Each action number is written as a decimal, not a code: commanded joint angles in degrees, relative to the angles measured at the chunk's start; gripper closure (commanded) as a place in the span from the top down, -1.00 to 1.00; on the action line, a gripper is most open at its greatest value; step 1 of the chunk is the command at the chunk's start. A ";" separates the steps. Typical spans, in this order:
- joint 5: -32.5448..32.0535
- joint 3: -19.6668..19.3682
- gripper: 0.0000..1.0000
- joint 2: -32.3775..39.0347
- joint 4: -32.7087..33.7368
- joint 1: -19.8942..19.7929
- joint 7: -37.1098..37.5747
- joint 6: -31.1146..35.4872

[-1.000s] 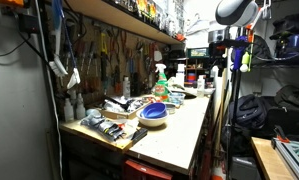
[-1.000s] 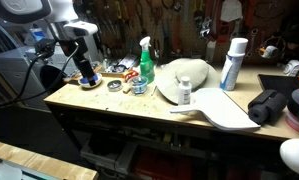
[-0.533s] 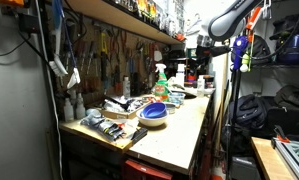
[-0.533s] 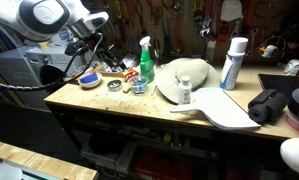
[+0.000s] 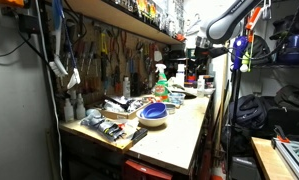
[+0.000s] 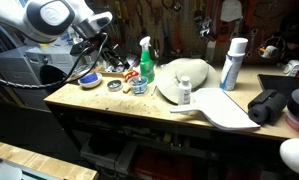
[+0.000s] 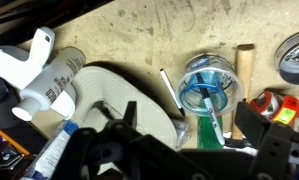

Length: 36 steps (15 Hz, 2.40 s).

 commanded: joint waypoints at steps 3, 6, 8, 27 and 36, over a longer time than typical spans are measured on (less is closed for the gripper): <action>2.61 -3.25 1.00 4.07 5.27 1.75 -12.58 -5.89; 7.33 -6.10 1.00 8.96 10.70 3.09 -25.07 -11.16; 12.55 -7.38 1.00 13.03 14.80 3.74 -33.84 -14.79; 21.73 -3.99 0.16 38.16 31.48 -2.10 -45.35 -17.91; 26.75 1.73 -0.13 41.16 36.18 -5.17 -46.58 -16.28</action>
